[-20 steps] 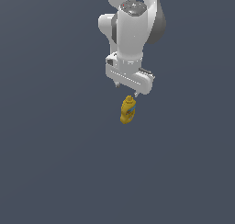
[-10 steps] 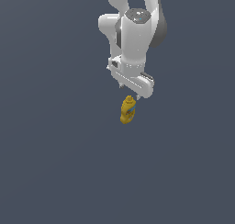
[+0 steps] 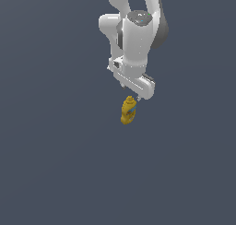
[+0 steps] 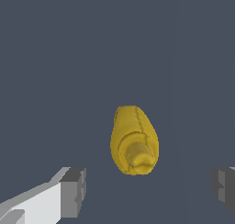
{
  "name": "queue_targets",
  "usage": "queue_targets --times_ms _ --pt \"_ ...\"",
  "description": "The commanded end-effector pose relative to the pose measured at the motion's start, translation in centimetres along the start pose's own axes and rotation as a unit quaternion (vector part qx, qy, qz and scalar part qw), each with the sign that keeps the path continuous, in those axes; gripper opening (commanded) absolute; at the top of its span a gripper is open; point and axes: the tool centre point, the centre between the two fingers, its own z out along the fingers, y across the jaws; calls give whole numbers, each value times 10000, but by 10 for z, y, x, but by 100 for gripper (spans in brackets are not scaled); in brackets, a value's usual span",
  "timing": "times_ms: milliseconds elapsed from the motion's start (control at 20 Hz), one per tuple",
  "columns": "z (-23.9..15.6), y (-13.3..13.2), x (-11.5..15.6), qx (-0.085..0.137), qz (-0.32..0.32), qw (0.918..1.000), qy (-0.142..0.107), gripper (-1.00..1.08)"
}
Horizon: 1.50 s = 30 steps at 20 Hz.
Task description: Pick up the object and move it to a goal position.
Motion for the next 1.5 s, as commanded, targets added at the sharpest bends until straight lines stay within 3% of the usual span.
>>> queue_targets --times_ms 0,800,850,1450 --pt "2 0 0 -1 0 10000 -1 100" --pt "50 0 0 0 20 10000 -1 100" --pt "50 0 0 0 20 10000 -1 -100" --pt "48 0 -1 3 19 10000 1 -100"
